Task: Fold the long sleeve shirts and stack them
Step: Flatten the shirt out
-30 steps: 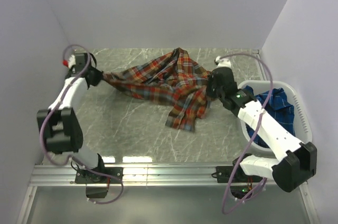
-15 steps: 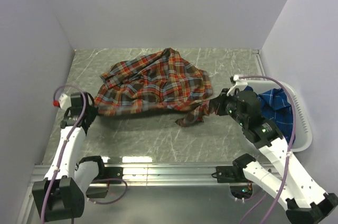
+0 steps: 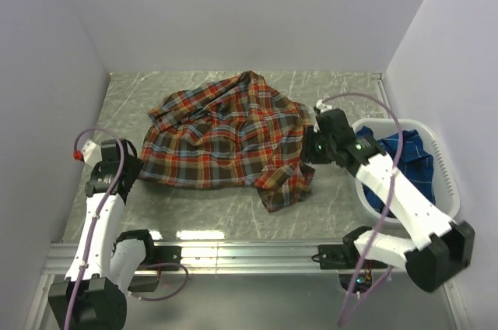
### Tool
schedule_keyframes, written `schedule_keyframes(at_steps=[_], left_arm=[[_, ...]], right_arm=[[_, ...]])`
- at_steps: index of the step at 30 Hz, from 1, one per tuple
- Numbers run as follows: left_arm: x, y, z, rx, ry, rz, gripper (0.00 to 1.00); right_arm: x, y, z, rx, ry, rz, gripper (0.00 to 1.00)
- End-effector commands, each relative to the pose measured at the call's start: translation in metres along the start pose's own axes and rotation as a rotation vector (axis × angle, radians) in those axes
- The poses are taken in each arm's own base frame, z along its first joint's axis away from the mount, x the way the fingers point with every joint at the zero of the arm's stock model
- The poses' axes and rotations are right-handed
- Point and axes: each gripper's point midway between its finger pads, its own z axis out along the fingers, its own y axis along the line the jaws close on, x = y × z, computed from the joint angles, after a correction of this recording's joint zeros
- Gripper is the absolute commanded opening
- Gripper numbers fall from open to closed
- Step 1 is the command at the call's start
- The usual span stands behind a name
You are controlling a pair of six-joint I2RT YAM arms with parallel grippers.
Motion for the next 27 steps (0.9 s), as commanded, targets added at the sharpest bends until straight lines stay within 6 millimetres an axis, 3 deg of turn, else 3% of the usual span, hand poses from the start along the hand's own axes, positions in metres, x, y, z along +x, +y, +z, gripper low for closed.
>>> schedule_keyframes(at_steps=[1, 4, 6, 8, 11, 12, 13, 15, 21, 26, 27], left_arm=[[-0.041, -0.024, -0.018, 0.048, -0.106, 0.049, 0.65], [-0.062, -0.036, -0.03, 0.072, -0.161, 0.087, 0.87], [-0.072, -0.049, -0.038, 0.113, -0.178, 0.13, 0.9], [-0.069, -0.071, -0.036, 0.201, -0.142, 0.156, 0.9], [-0.049, -0.102, -0.022, 0.308, -0.03, 0.177, 0.91], [-0.038, -0.11, -0.009, 0.31, 0.027, 0.186, 0.91], [-0.028, -0.118, -0.004, 0.318, 0.061, 0.199, 0.91], [-0.013, -0.134, 0.017, 0.307, 0.132, 0.226, 0.9], [0.024, -0.163, 0.072, 0.24, 0.25, 0.246, 0.75], [0.05, -0.156, 0.104, 0.162, 0.324, 0.209, 0.7], [0.062, -0.146, 0.112, 0.127, 0.355, 0.19, 0.69]], right_arm=[[-0.041, 0.002, -0.001, 0.06, -0.062, 0.01, 0.49], [-0.043, 0.025, -0.007, -0.076, -0.098, -0.02, 0.62], [-0.046, 0.031, -0.014, -0.129, -0.149, -0.036, 0.68], [-0.051, 0.029, -0.012, -0.118, -0.17, -0.032, 0.68], [-0.061, 0.03, 0.004, -0.084, -0.156, -0.005, 0.68], [-0.067, 0.028, 0.01, -0.062, -0.164, 0.007, 0.68], [-0.068, 0.027, 0.026, -0.043, -0.143, 0.02, 0.68], [-0.085, 0.036, 0.038, -0.072, -0.172, 0.068, 0.68], [-0.101, 0.047, 0.1, -0.094, -0.159, 0.157, 0.62], [-0.082, 0.041, 0.156, -0.081, -0.083, 0.241, 0.62], [-0.077, 0.039, 0.163, -0.081, -0.061, 0.258, 0.62]])
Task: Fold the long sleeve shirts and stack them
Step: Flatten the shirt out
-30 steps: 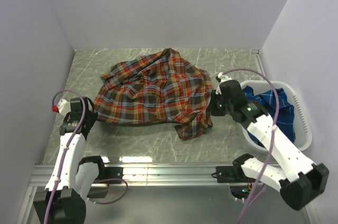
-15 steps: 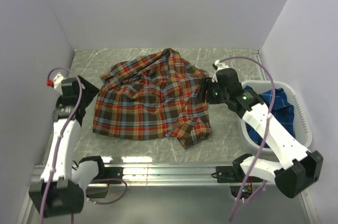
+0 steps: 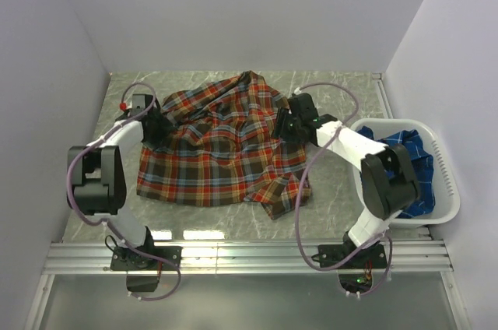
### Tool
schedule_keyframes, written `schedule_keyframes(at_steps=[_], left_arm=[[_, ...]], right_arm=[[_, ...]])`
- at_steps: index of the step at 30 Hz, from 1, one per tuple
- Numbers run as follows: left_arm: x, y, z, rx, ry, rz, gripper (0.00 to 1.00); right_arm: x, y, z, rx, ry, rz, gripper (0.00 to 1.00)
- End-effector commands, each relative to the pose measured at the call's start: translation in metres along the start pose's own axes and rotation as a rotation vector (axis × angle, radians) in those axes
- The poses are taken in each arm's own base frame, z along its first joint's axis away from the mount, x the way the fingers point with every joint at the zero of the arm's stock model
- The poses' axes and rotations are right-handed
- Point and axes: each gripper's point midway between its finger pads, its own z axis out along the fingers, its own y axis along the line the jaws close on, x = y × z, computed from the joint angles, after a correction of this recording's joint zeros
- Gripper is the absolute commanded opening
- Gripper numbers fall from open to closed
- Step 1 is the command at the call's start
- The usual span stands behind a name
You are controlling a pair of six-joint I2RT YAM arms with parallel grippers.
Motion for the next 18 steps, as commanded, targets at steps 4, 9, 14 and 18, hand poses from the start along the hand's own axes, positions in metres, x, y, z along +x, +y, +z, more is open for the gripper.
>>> schedule_keyframes(at_steps=[4, 9, 14, 18], left_arm=[[0.026, 0.019, 0.023, -0.059, 0.054, -0.126, 0.64], [0.057, 0.072, 0.019, -0.178, 0.093, -0.219, 0.61], [0.059, 0.113, -0.002, -0.241, 0.073, -0.291, 0.61], [0.057, 0.131, -0.017, -0.273, 0.059, -0.321, 0.62]], right_arm=[[0.007, 0.001, 0.038, -0.039, 0.039, 0.138, 0.63], [0.053, -0.029, 0.042, 0.052, 0.157, 0.163, 0.63], [0.093, -0.066, 0.027, 0.165, 0.287, 0.216, 0.64], [0.112, -0.081, 0.009, 0.205, 0.334, 0.242, 0.66]])
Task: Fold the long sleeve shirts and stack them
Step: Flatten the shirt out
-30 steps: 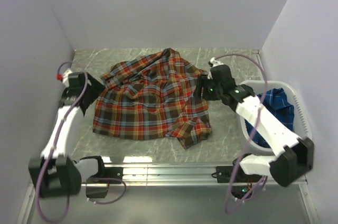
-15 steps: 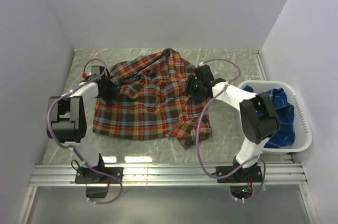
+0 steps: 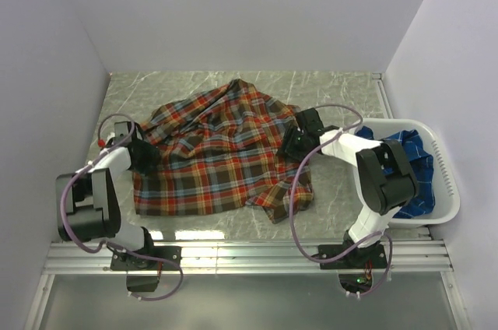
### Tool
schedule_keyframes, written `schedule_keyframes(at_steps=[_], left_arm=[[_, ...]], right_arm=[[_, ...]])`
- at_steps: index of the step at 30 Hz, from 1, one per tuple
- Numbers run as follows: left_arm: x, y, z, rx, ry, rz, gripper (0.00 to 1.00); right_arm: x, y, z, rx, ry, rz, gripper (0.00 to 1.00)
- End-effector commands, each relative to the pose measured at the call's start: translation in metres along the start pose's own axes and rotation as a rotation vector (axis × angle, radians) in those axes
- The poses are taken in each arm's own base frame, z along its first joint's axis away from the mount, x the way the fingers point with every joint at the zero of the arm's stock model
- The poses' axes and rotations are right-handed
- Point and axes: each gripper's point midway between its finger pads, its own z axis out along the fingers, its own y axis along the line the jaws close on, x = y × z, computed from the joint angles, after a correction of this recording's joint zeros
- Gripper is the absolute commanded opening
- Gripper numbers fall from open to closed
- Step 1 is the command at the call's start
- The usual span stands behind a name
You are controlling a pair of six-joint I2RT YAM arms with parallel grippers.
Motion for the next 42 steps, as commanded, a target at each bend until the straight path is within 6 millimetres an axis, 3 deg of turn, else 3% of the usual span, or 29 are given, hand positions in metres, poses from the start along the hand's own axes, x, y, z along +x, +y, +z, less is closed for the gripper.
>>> schedule_keyframes(at_steps=[1, 5, 7, 9, 10, 13, 16, 17, 19, 23, 31, 34, 37, 42], left_arm=[[0.014, 0.06, -0.009, -0.19, 0.039, -0.012, 0.62], [0.01, 0.065, -0.025, -0.168, 0.013, -0.011, 0.64], [0.004, 0.058, -0.031, -0.151, -0.008, 0.01, 0.69], [-0.017, 0.033, -0.041, -0.075, -0.062, 0.045, 0.76], [-0.024, 0.022, -0.045, -0.047, -0.08, 0.058, 0.78], [-0.06, -0.029, -0.061, 0.049, -0.183, 0.123, 0.88], [-0.076, -0.059, -0.055, 0.062, -0.212, 0.16, 0.95], [-0.076, -0.062, -0.042, 0.044, -0.204, 0.177, 0.96], [-0.078, -0.073, -0.032, 0.033, -0.211, 0.221, 0.99], [-0.091, -0.083, -0.002, -0.07, -0.211, 0.254, 0.99], [-0.099, -0.057, 0.008, -0.201, -0.249, 0.2, 0.99], [-0.091, -0.048, 0.014, -0.23, -0.217, 0.183, 0.98], [-0.084, -0.037, 0.018, -0.257, -0.201, 0.178, 0.96], [-0.081, -0.039, 0.029, -0.233, -0.2, 0.166, 0.89]], right_arm=[[0.05, -0.056, -0.014, 0.174, 0.152, 0.051, 0.67], [0.042, -0.053, -0.03, 0.159, 0.109, 0.009, 0.67], [0.019, -0.033, -0.044, 0.103, 0.027, -0.083, 0.67], [0.001, -0.016, -0.054, 0.07, -0.032, -0.183, 0.67], [-0.019, 0.003, -0.062, 0.027, -0.088, -0.22, 0.67], [-0.056, 0.038, -0.074, -0.044, -0.2, -0.294, 0.67], [-0.081, 0.067, -0.076, -0.112, -0.265, -0.3, 0.69], [-0.083, 0.073, -0.075, -0.129, -0.27, -0.302, 0.7], [-0.083, 0.08, -0.069, -0.144, -0.269, -0.318, 0.73], [-0.064, 0.081, -0.061, -0.14, -0.233, -0.365, 0.76], [-0.021, 0.08, -0.058, -0.182, -0.151, -0.413, 0.76], [-0.006, 0.08, -0.055, -0.19, -0.121, -0.433, 0.76], [0.0, 0.078, -0.054, -0.188, -0.108, -0.448, 0.76], [0.0, 0.077, -0.053, -0.192, -0.114, -0.462, 0.75]])
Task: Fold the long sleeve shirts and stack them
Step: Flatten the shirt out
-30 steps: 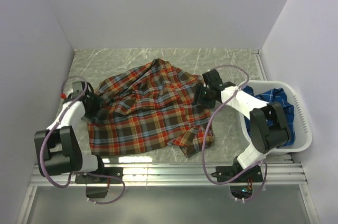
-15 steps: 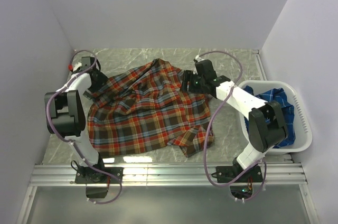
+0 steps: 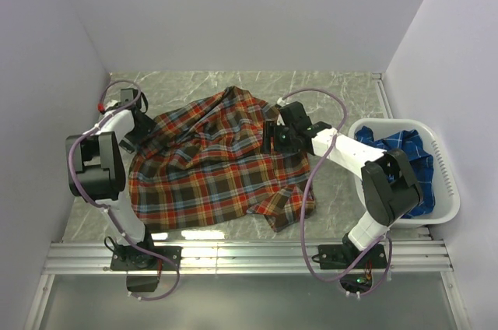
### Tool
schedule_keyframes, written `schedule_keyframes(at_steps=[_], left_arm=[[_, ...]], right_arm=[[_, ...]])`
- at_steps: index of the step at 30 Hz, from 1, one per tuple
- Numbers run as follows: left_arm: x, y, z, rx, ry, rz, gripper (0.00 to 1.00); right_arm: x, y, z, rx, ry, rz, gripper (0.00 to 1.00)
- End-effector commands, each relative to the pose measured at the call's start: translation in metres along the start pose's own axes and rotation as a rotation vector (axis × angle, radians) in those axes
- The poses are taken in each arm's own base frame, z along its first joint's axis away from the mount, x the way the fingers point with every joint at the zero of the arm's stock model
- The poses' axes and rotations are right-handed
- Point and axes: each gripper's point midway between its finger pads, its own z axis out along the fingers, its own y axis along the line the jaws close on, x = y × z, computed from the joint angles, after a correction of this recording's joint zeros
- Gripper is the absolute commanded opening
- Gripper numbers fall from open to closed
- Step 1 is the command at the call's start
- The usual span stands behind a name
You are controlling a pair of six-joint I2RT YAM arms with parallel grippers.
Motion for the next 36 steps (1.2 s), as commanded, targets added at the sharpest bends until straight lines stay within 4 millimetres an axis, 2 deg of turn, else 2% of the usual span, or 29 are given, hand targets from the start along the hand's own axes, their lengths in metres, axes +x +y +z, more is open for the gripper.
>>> schedule_keyframes(at_steps=[1, 5, 8, 9, 11, 13, 14, 17, 21, 22, 24, 25, 27, 28, 29, 30, 31, 33, 34, 35, 36], left_arm=[[-0.003, -0.003, 0.009, -0.001, -0.019, -0.032, 0.89], [-0.007, -0.003, 0.018, -0.027, -0.045, -0.022, 0.78], [-0.015, -0.004, 0.02, -0.029, -0.08, -0.012, 0.61], [-0.017, -0.005, 0.021, -0.031, -0.089, -0.008, 0.51], [-0.022, -0.006, 0.023, -0.035, -0.107, 0.001, 0.38], [-0.025, -0.006, 0.025, -0.043, -0.121, 0.014, 0.3], [-0.027, -0.007, 0.025, -0.041, -0.126, 0.019, 0.23], [-0.033, -0.014, 0.021, -0.035, -0.141, 0.038, 0.15], [-0.055, -0.035, 0.002, -0.012, -0.213, 0.08, 0.16], [-0.071, -0.049, -0.009, 0.008, -0.257, 0.089, 0.16], [-0.08, -0.071, -0.026, 0.041, -0.289, 0.116, 0.17], [-0.096, -0.092, -0.04, 0.08, -0.331, 0.12, 0.16], [-0.106, -0.126, -0.061, 0.144, -0.388, 0.143, 0.17], [-0.123, -0.152, -0.08, 0.198, -0.435, 0.144, 0.17], [-0.125, -0.172, -0.094, 0.241, -0.461, 0.157, 0.17], [-0.148, -0.198, -0.126, 0.32, -0.53, 0.122, 0.16], [-0.149, -0.215, -0.127, 0.344, -0.547, 0.142, 0.16], [-0.148, -0.254, -0.158, 0.479, -0.574, 0.152, 0.17], [-0.16, -0.277, -0.19, 0.588, -0.639, 0.131, 0.17], [-0.151, -0.296, -0.214, 0.681, -0.661, 0.151, 0.2], [-0.147, -0.316, -0.248, 0.847, -0.714, 0.173, 0.22]], right_arm=[[-0.015, 0.009, -0.011, -0.037, -0.064, -0.037, 0.75], [-0.014, 0.011, -0.012, -0.048, -0.064, -0.042, 0.75], [-0.01, 0.011, -0.012, -0.053, -0.062, -0.045, 0.74], [-0.008, 0.009, -0.011, -0.05, -0.057, -0.045, 0.74], [-0.006, 0.008, -0.011, -0.05, -0.054, -0.047, 0.74], [-0.004, 0.008, -0.011, -0.052, -0.049, -0.05, 0.74], [-0.005, 0.009, -0.013, -0.054, -0.057, -0.05, 0.74], [-0.002, 0.008, -0.013, -0.056, -0.047, -0.053, 0.74], [-0.001, 0.008, -0.012, -0.052, -0.041, -0.055, 0.73], [0.0, 0.007, -0.012, -0.049, -0.039, -0.056, 0.73], [0.001, 0.006, -0.01, -0.047, -0.033, -0.057, 0.73], [0.002, 0.005, -0.01, -0.044, -0.03, -0.058, 0.73], [0.004, 0.004, -0.009, -0.043, -0.022, -0.057, 0.73], [0.004, 0.004, -0.009, -0.042, -0.021, -0.058, 0.73], [0.005, 0.004, -0.01, -0.043, -0.022, -0.058, 0.73], [0.006, 0.003, -0.01, -0.043, -0.024, -0.056, 0.73], [0.006, 0.004, -0.01, -0.044, -0.026, -0.057, 0.73], [0.006, 0.003, -0.011, -0.043, -0.03, -0.055, 0.73], [0.006, 0.003, -0.012, -0.041, -0.032, -0.056, 0.73], [0.004, 0.004, -0.013, -0.043, -0.043, -0.056, 0.73], [0.004, 0.003, -0.014, -0.04, -0.051, -0.057, 0.73]])
